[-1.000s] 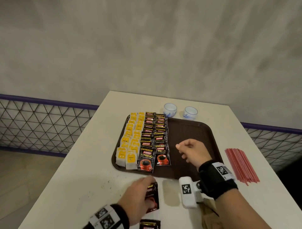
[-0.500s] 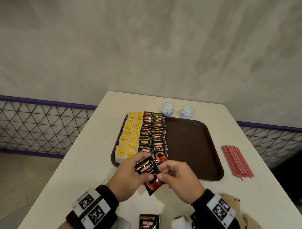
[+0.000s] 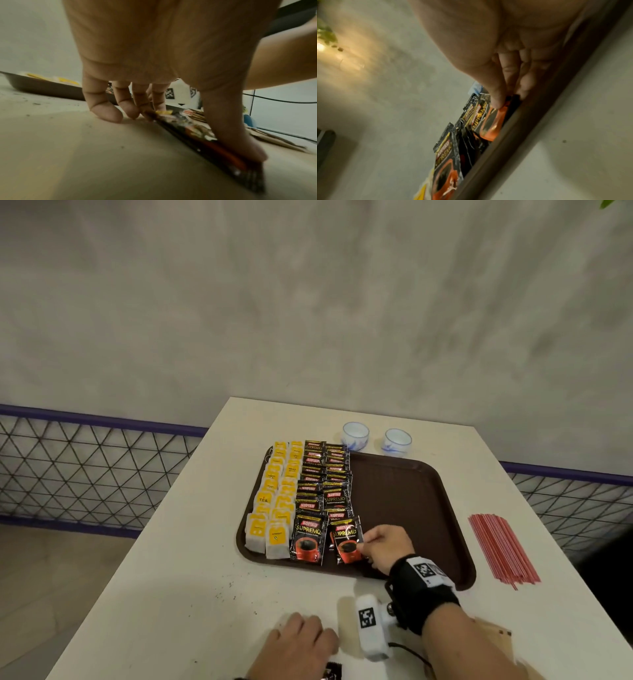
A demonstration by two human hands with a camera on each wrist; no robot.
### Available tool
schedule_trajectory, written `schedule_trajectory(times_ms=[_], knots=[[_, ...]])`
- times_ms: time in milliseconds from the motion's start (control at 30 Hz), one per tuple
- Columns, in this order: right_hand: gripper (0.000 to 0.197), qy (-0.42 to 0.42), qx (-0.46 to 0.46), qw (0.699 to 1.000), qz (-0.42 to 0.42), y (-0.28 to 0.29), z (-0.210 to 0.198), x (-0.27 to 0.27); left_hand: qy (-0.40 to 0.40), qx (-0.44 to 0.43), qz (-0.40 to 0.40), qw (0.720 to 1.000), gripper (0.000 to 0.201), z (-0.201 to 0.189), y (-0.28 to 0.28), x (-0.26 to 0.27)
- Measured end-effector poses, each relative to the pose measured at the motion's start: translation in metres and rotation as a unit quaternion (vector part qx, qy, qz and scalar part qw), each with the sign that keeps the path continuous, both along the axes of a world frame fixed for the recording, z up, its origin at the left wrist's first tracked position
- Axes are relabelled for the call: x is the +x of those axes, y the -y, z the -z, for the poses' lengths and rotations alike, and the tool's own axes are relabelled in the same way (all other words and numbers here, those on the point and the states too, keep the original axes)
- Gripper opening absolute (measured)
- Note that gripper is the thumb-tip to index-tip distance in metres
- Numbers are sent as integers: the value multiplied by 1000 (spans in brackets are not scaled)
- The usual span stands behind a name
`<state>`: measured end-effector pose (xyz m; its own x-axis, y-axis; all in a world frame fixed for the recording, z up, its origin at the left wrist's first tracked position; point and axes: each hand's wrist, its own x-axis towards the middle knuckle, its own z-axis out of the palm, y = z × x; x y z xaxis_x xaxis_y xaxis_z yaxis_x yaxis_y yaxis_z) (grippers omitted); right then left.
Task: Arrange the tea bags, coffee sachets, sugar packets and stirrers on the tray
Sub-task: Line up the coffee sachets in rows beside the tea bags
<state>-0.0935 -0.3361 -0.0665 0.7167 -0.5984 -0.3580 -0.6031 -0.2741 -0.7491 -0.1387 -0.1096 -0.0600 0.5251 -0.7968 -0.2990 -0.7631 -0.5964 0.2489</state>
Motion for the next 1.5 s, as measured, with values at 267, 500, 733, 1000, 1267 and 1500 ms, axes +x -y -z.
schedule_trajectory(times_ms=[267,500,733,1000,1267,1500], knots=[[17,-47,-75,996,-15,-13,-11,17,-96,-29,-29,995,38,-15,12,17],[12,-53,-77,995,-29,-15,-18,19,-199,-208,-143,947,27,-41,4,56],[13,-45,-58,997,-26,-12,-15,20,-170,-274,-170,931,27,-61,16,89],[13,49,-33,996,-60,-6,-23,2,-158,-285,-150,933,31,-62,36,104],[16,189,53,961,-194,-21,-54,-21,-139,-319,-138,927,38,-67,46,108],[18,122,-23,992,-31,-5,-33,-20,-161,-375,-226,885,35,-75,3,105]])
